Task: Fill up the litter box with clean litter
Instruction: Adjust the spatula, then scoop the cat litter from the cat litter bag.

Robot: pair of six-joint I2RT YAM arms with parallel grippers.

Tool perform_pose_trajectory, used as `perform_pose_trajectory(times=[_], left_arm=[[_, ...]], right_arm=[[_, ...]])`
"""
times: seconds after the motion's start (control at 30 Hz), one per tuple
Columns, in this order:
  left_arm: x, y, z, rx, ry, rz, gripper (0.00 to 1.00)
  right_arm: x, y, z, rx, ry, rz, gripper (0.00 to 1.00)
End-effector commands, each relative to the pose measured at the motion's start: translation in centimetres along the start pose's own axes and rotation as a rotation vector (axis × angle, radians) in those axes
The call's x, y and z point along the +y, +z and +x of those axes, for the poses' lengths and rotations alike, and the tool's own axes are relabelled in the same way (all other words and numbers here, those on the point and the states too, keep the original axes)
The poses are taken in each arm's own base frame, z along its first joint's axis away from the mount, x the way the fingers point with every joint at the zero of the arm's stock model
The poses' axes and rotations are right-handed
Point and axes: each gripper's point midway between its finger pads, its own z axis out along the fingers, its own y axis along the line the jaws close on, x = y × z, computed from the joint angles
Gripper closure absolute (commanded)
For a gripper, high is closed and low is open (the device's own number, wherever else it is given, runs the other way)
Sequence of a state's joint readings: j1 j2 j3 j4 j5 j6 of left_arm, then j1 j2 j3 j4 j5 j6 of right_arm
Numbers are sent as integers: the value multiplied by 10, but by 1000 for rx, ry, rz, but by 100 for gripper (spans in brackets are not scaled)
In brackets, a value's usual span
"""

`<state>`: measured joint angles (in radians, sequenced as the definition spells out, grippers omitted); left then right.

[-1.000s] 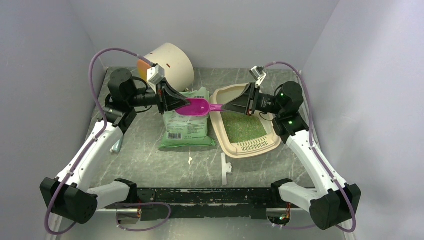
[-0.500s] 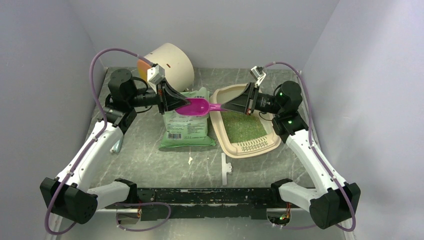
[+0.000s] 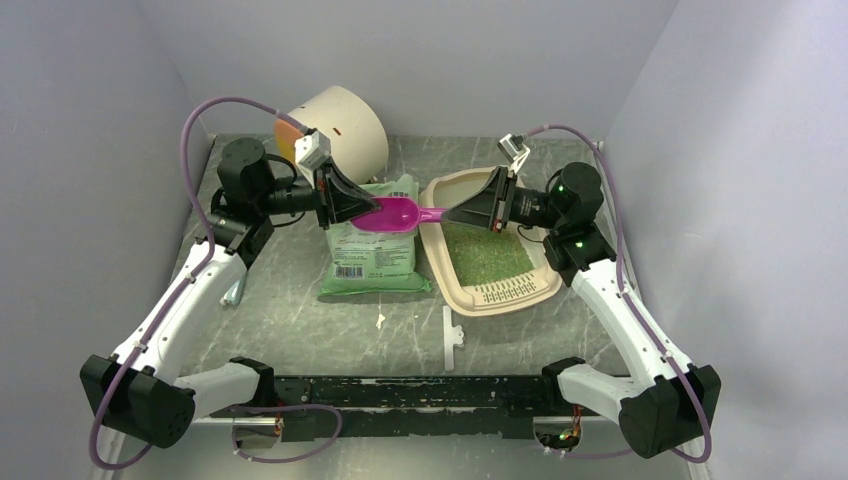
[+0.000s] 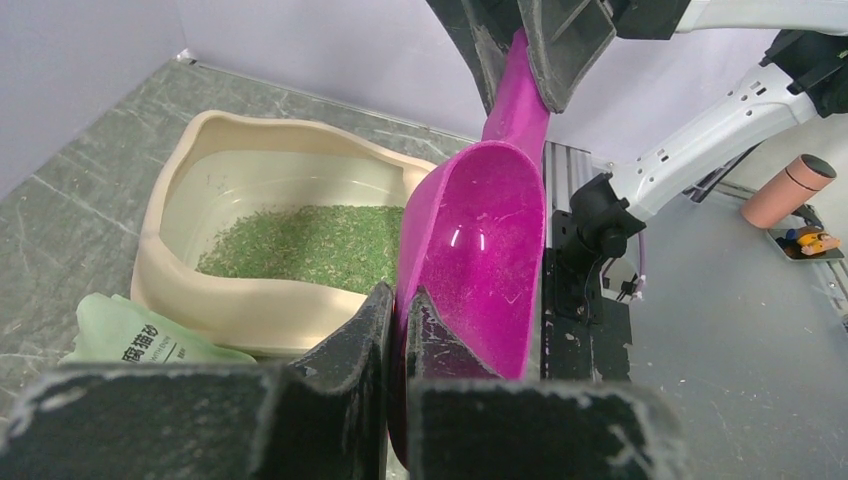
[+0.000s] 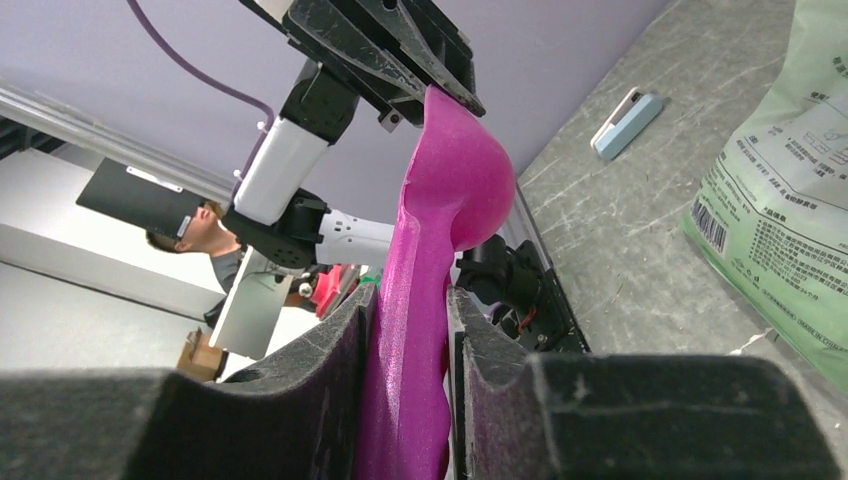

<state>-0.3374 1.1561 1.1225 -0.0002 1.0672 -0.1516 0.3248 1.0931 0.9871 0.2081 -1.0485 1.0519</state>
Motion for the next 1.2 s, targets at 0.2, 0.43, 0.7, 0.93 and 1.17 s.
perform_pose_trajectory(times=[0.2,0.43,0.7,0.93,1.17], left_arm=[[43,-12,9,111,115,-245,14],[109,-8,48,299,189,-330,7],[193,-21,93,531,137,-572,20],[199,-60,108,484,137,-818,13],[208,-105,130,441,22,-885,9]], right_arm=[[-41,-24,-38,-192,-106,453,100],[-69,-88,-64,-419,-143,871,100],[-64,-100,-64,-418,-190,922,100],[-77,-89,-56,-375,-162,885,100],[-82,-85,-53,-354,-163,874,100]])
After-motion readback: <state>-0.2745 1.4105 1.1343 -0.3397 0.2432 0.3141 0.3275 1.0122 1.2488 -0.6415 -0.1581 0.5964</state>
